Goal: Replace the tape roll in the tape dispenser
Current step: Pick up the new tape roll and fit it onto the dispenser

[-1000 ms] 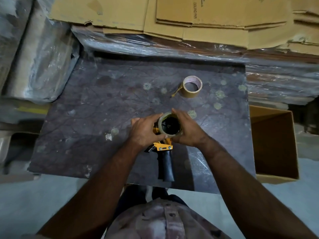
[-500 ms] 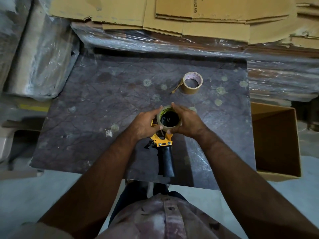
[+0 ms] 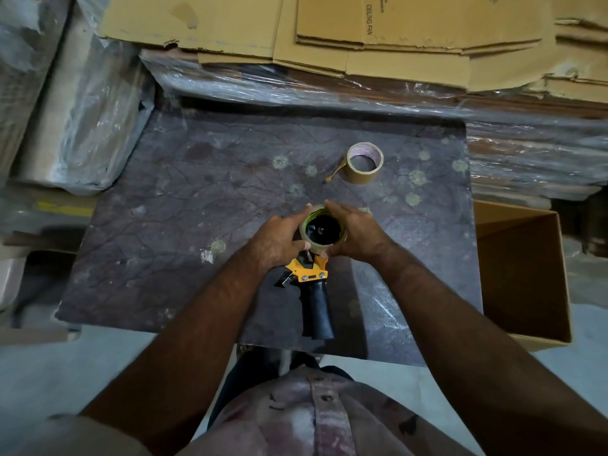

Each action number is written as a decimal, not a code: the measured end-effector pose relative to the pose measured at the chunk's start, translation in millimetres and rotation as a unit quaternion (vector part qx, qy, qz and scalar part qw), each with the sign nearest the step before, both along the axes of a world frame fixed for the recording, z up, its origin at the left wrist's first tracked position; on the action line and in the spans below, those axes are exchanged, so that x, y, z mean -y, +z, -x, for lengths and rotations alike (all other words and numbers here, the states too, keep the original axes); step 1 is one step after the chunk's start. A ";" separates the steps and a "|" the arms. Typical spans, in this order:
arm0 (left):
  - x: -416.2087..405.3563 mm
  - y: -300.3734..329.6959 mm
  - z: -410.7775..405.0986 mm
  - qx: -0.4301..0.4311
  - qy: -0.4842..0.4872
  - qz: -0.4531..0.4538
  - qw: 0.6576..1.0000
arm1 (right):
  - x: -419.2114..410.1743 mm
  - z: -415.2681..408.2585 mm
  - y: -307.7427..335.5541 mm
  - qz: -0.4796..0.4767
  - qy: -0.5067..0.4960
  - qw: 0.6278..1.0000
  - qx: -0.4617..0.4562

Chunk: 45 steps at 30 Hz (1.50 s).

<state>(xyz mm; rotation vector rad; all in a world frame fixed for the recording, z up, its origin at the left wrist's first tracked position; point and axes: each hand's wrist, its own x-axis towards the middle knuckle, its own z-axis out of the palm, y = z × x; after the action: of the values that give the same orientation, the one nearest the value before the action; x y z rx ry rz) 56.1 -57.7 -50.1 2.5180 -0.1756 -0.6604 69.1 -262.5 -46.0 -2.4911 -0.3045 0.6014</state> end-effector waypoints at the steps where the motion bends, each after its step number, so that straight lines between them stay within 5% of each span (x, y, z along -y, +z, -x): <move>1: -0.2 -1.6 2.7 0.013 -0.002 -0.006 1.000 | 0.7 -3.3 1.5 0.005 0.014 1.000 -0.005; 25: 10.8 4.7 -2.2 -0.008 -0.032 -0.106 0.994 | -10.7 5.5 -3.4 0.031 -0.011 0.999 -0.001; 33: 4.2 -21.6 8.1 -0.043 -0.030 -0.109 0.993 | -14.9 36.3 -28.3 -0.007 -0.090 0.996 -0.021; 45: 9.3 -1.9 -14.9 0.020 -0.067 -0.138 0.988 | -33.1 31.6 -28.6 0.001 -0.182 0.983 -0.015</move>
<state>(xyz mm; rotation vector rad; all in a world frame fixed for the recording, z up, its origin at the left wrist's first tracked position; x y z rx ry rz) 71.0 -67.1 -52.1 2.8063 -0.2882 -0.7323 37.5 -229.3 -74.6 -2.4500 0.1637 0.4848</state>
